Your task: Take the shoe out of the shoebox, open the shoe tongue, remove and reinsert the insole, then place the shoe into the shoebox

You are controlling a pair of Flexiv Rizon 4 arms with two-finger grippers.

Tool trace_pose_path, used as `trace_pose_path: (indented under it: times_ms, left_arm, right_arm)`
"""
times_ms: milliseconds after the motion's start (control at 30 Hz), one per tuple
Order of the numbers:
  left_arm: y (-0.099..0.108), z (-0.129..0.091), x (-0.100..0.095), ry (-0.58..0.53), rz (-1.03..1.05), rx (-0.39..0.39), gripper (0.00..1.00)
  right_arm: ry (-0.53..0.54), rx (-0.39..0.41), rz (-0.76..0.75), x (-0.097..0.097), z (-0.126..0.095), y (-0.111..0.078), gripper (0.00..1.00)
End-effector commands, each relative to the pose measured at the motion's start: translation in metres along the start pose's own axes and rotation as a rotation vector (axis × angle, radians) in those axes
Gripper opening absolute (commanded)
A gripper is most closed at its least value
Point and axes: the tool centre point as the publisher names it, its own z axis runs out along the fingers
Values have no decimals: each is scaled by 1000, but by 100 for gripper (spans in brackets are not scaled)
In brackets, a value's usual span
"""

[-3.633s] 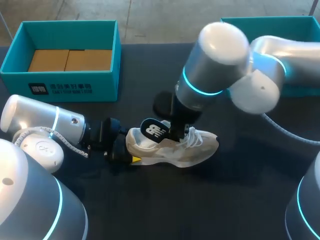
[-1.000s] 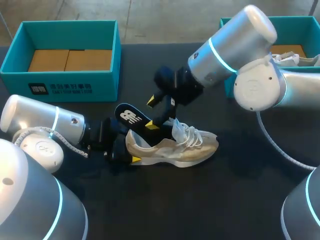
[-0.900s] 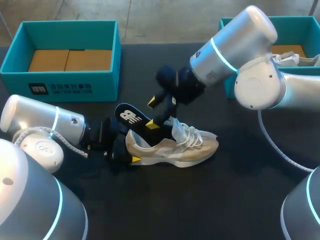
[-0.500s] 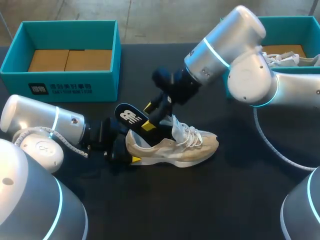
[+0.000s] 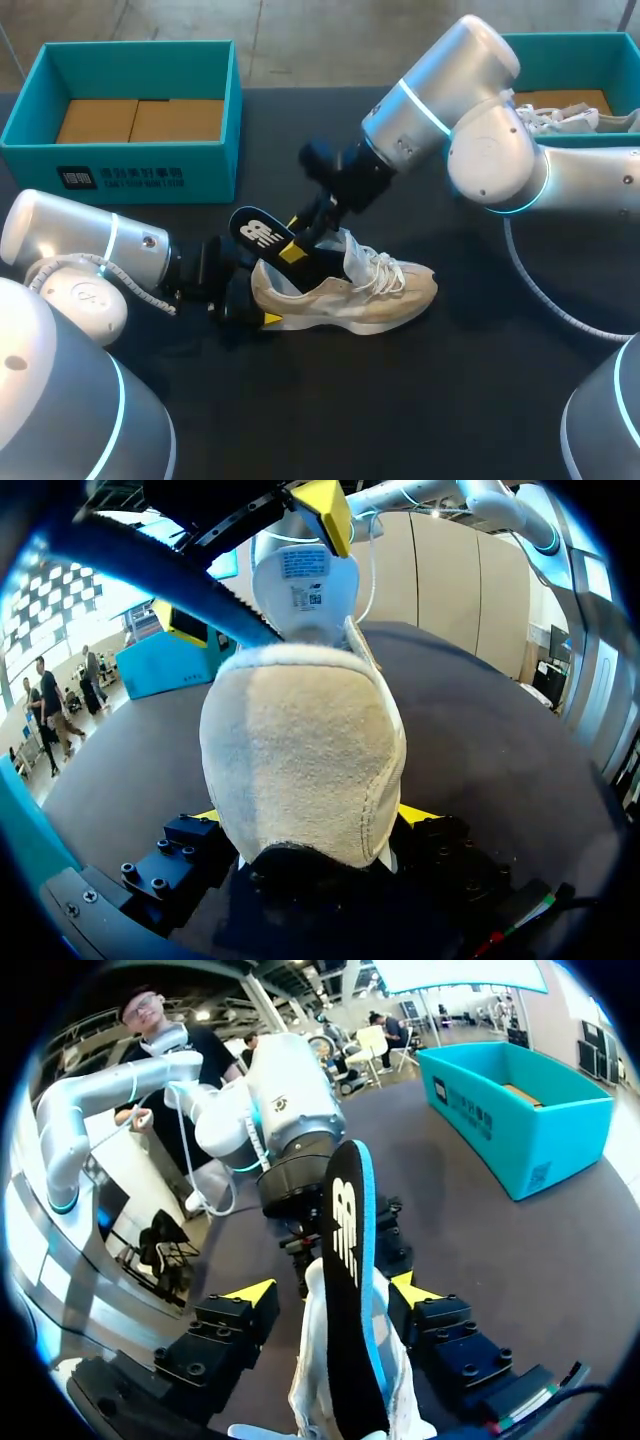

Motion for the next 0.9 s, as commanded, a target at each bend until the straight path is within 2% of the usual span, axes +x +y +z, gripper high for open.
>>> trace_pose_path:
  times_ms: [33,133,400,433,600,633,667,900]
  left_arm:
    - [2,-1,1,-1,1,-4,0]
    - [2,-1,1,-1,1,-4,0]
    - [2,-1,1,-1,1,-4,0]
    - [2,-1,1,-1,1,-4,0]
    - [2,-1,1,-1,1,-4,0]
    - [2,-1,1,-1,1,-4,0]
    - [2,-1,1,-1,1,-4,0]
    - [2,-1,1,-1,1,-4,0]
  right_arm:
    - [10,-8,4,-1,11,2,58]
    - [16,-14,7,0,16,2,49]
    - [19,-16,11,1,20,1,42]
    - [19,-15,11,1,20,1,35]
    - [17,-10,13,1,20,2,17]
    - [17,-10,14,0,20,2,6]
    - [17,-9,14,0,20,2,1]
    - [4,-9,2,-3,15,10,0]
